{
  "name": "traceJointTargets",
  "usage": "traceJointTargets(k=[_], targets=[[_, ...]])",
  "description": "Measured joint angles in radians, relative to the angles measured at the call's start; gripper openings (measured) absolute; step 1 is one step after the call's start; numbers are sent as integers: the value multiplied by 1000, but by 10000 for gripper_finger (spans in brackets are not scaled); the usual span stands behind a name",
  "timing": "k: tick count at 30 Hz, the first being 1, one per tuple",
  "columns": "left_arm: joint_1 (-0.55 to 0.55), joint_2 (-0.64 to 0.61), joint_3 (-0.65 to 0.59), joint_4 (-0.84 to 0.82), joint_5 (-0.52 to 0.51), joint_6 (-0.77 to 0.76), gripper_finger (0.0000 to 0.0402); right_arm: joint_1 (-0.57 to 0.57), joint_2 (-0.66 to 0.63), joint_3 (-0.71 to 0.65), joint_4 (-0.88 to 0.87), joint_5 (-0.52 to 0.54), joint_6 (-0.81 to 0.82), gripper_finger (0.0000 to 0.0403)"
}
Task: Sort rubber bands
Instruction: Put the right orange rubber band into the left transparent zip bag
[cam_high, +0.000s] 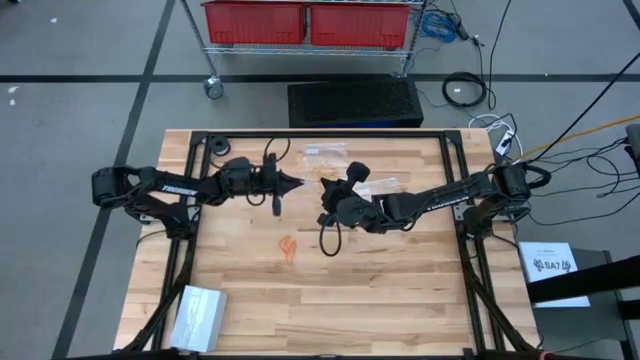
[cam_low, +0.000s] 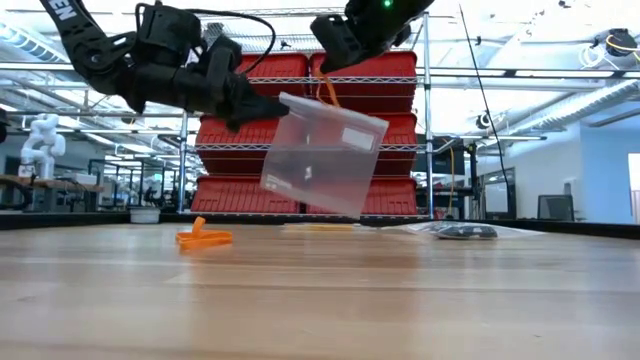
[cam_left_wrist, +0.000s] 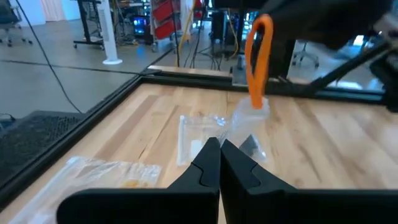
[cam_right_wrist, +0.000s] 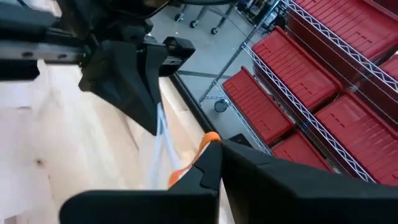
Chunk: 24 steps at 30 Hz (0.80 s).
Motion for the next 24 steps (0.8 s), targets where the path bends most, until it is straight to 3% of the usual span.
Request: traceJointTargets(k=[8,24], targets=[[-14,0,24,-4,25,-58,0,0,0,0,2,104,-64,0],[-13,0,25,-1,0,-95,0,39,0,0,-20,68,1,0]])
